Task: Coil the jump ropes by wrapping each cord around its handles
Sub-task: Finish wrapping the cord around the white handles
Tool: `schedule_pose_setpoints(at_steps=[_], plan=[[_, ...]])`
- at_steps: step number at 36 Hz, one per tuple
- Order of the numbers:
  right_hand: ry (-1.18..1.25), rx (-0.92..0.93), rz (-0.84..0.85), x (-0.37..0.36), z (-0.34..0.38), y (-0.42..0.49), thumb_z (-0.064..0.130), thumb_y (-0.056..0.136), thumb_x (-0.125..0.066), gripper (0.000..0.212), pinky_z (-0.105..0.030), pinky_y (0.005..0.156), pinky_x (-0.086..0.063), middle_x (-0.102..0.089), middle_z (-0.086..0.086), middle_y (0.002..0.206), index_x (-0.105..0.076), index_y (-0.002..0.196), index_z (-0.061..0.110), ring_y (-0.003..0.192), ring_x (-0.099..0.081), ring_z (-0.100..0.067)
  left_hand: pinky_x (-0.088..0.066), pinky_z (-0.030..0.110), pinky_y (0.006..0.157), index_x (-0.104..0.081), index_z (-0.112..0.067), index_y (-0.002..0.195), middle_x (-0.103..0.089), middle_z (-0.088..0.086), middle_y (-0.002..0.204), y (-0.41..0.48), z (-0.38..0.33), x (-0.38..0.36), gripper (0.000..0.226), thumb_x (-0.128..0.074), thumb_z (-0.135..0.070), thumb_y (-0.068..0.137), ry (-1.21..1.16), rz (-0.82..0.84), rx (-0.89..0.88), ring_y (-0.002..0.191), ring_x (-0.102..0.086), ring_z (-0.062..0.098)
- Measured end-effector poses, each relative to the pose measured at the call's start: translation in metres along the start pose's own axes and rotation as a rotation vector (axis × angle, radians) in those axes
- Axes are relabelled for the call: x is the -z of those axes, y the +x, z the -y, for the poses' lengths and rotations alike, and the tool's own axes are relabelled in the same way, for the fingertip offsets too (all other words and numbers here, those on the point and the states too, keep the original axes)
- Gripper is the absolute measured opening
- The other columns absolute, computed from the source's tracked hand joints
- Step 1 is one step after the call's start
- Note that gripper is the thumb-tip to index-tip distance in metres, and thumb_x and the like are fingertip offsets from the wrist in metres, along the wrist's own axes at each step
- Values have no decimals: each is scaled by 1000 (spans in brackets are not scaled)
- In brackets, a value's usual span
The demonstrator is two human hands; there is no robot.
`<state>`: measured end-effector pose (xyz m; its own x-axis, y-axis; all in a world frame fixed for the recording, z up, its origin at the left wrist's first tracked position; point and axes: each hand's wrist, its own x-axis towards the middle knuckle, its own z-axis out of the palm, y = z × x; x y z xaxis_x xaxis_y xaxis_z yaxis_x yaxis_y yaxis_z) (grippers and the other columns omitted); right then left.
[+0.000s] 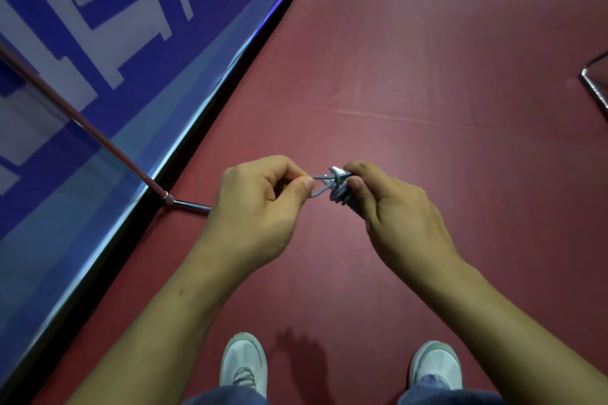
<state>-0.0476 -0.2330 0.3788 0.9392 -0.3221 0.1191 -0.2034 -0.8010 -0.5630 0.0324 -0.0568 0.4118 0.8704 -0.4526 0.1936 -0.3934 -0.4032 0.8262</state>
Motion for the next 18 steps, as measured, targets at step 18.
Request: schedule_pose_setpoints(at_steps=[18], plan=[[559,81,58,6,126,2,55,86,-65,36,-33,69,-54,-69,11,77,-54,118,42,66,-62,-6,-52,33,59,-71,-6,80,-71,9,68,19,-56,136,20,-63,-11,98,-48,-50,54,56,-62,18]])
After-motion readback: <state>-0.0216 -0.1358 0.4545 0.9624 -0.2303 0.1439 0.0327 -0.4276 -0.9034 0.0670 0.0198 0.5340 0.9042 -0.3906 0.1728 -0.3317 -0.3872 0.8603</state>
